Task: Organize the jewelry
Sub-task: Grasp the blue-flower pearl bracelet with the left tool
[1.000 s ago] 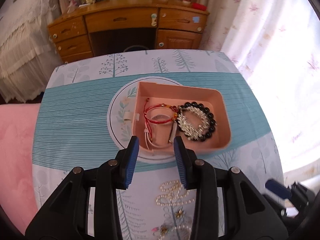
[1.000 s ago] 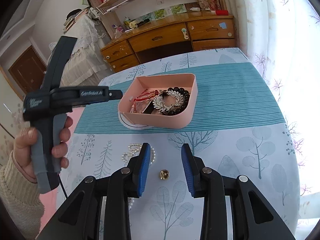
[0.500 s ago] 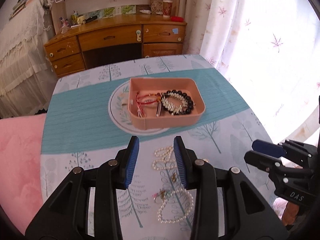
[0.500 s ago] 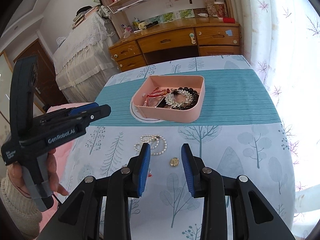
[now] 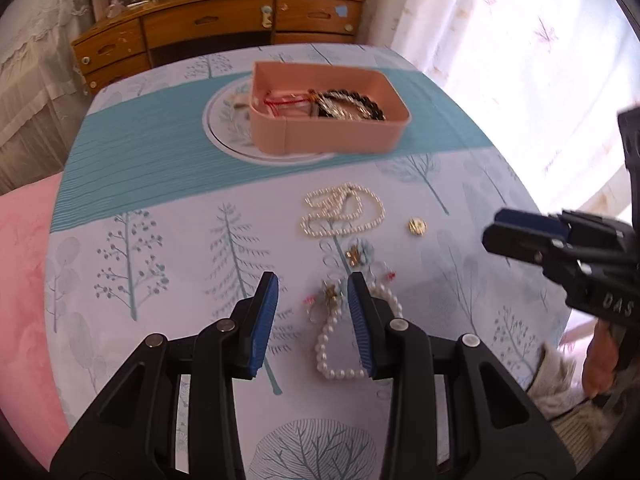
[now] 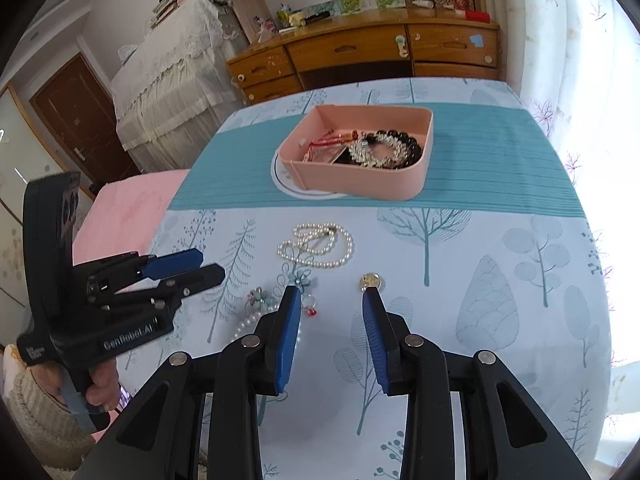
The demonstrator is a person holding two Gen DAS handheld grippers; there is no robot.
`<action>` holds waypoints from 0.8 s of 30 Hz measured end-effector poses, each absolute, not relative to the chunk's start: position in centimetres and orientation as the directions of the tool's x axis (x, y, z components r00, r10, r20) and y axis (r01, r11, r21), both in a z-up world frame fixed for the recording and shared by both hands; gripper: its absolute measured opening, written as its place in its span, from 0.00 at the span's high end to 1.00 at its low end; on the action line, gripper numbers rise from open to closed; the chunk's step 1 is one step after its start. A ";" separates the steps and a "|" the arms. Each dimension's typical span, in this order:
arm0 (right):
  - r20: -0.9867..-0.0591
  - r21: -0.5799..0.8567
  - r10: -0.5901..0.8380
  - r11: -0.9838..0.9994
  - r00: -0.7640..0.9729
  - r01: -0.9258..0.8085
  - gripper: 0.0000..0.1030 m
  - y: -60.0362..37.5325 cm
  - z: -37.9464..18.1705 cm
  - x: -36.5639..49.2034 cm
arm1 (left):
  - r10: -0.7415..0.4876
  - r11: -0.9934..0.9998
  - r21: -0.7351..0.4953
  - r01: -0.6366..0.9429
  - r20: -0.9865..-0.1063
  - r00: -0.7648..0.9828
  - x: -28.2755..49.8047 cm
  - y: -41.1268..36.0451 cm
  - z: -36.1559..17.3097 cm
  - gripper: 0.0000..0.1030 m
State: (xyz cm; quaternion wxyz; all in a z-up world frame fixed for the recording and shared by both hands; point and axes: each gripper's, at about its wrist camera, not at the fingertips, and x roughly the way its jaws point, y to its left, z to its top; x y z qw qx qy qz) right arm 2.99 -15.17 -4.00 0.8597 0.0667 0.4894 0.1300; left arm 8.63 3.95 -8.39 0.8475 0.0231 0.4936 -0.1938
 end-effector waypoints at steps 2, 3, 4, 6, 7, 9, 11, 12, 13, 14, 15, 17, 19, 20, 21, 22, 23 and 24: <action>-0.834 0.239 0.289 0.957 0.470 -0.164 0.69 -14.8 -4.8 3.2 | -0.321 0.912 -0.160 0.378 -0.853 0.413 8.3 3.6 -9.4 0.68; -0.837 0.239 0.290 0.957 0.464 -0.166 0.69 -14.7 -5.2 3.2 | -0.324 0.908 -0.161 0.388 -0.857 0.401 8.2 3.3 -9.8 0.68; -0.841 0.240 0.291 0.956 0.457 -0.167 0.69 -14.5 -5.5 3.3 | -0.323 0.905 -0.160 0.394 -0.862 0.392 8.2 3.1 -10.2 0.68; -0.846 0.243 0.294 0.955 0.444 -0.169 0.69 -14.2 -6.1 3.5 | -0.317 0.903 -0.156 0.400 -0.871 0.376 8.4 2.5 -10.9 0.68; -0.848 0.244 0.295 0.955 0.440 -0.169 0.69 -14.2 -6.3 3.8 | -0.319 0.902 -0.161 0.401 -0.874 0.367 8.6 2.3 -11.2 0.68; -0.851 0.244 0.296 0.954 0.434 -0.172 0.69 -14.1 -6.7 4.0 | -0.320 0.904 -0.169 0.392 -0.877 0.359 9.0 2.0 -11.6 0.68; -0.852 0.243 0.295 0.955 0.432 -0.173 0.69 -14.2 -7.0 4.2 | -0.326 0.906 -0.187 0.380 -0.880 0.345 9.5 1.8 -12.2 0.68; -0.853 0.242 0.295 0.955 0.431 -0.174 0.69 -14.2 -7.1 4.3 | -0.328 0.907 -0.193 0.374 -0.881 0.341 9.7 1.7 -12.3 0.68; -0.853 0.241 0.295 0.955 0.431 -0.175 0.69 -14.2 -7.2 4.4 | -0.332 0.906 -0.198 0.373 -0.881 0.338 9.9 1.6 -12.5 0.68; -0.853 0.241 0.295 0.954 0.430 -0.176 0.69 -14.2 -7.2 4.4 | -0.332 0.906 -0.199 0.372 -0.882 0.336 10.1 1.4 -12.5 0.68; -0.854 0.241 0.296 0.954 0.429 -0.178 0.69 -14.2 -7.4 4.5 | -0.329 0.908 -0.196 0.371 -0.882 0.337 10.1 1.3 -12.5 0.68; -0.855 0.242 0.297 0.953 0.426 -0.180 0.69 -14.2 -7.5 4.6 | -0.327 0.908 -0.195 0.372 -0.884 0.335 10.3 1.2 -12.6 0.68; -0.856 0.242 0.300 0.952 0.421 -0.186 0.69 -14.2 -7.7 4.7 | -0.326 0.908 -0.195 0.370 -0.885 0.333 10.5 1.0 -12.7 0.69; -0.857 0.242 0.301 0.952 0.417 -0.189 0.69 -14.1 -7.9 4.9 | -0.325 0.908 -0.193 0.371 -0.884 0.335 10.5 1.0 -12.7 0.69; -0.859 0.242 0.302 0.951 0.414 -0.192 0.69 -14.0 -8.0 4.9 | -0.323 0.909 -0.190 0.371 -0.885 0.337 10.6 1.0 -12.7 0.71; -0.860 0.241 0.302 0.951 0.410 -0.195 0.69 -13.9 -8.2 5.0 | -0.322 0.909 -0.190 0.370 -0.884 0.338 10.6 0.9 -12.7 0.73; -0.861 0.241 0.303 0.950 0.408 -0.196 0.69 -13.8 -8.3 5.1 | -0.323 0.910 -0.191 0.369 -0.884 0.338 10.7 0.9 -12.7 0.74; -0.862 0.242 0.304 0.950 0.405 -0.198 0.69 -13.8 -8.5 5.2 | -0.326 0.909 -0.196 0.369 -0.884 0.334 10.9 0.8 -12.7 0.79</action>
